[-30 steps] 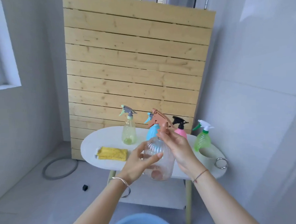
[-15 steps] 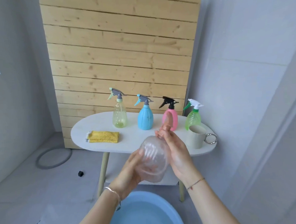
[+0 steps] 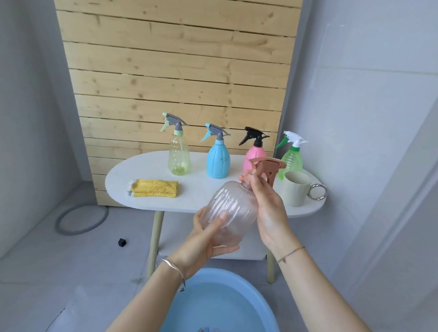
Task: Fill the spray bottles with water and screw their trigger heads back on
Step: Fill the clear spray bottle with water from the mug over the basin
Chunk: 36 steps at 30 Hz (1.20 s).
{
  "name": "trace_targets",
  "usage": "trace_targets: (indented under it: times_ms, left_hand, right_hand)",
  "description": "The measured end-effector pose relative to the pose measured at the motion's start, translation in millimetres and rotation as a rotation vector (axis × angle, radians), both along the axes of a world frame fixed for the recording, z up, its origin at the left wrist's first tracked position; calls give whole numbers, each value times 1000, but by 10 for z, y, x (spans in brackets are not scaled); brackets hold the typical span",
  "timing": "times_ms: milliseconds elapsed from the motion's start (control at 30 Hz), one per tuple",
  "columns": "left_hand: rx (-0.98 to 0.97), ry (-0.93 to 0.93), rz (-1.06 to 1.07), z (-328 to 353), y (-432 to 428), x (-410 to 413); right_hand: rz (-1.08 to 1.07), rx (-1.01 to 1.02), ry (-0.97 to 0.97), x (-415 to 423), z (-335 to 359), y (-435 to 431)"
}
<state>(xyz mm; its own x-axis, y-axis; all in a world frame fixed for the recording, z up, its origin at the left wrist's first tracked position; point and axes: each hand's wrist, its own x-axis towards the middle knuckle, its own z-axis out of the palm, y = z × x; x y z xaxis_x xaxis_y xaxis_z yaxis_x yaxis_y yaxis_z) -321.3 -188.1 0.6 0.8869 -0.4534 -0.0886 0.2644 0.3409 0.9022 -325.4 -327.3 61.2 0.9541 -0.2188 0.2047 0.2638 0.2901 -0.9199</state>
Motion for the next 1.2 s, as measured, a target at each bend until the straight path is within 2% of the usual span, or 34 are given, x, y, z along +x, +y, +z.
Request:
trace_targets:
  times_ms: [100,200,233,367,433,567,667,767,933,1100,1200]
  left_hand:
    - [51,-72,51,2,7,-10]
    - [99,101,-121,51,10,-25]
    - [85,122,-120,40,-1,-25]
    - [-26,10,14,-54,-12,17]
    - [16,-24,50,-41,19,23]
    - [150,144,-88,46,34,-44]
    - [159,-18,57,35,-16,-84]
    - [257,-204,185,93,1,-141]
    - [567,-396,93,66,118,-70]
    - [542,-482,106,82,91,-61]
    - [530,-483,97,120,134,-33]
  right_hand:
    - [7,23,-2,31,0,-32]
    - [29,38,17,30,-25,-34]
    - [37,35,20,32,-40,-30]
    - [44,29,22,24,-38,-21]
    - [36,52,16,27,-24,-22]
    - [36,78,40,13,-40,-15]
    - [25,100,58,12,-70,-28]
    - [29,101,57,14,-84,-40]
    - [-44,33,83,11,-102,-24]
    - [12,-147,34,-32,-102,106]
    - [-25,-141,23,6,-49,104]
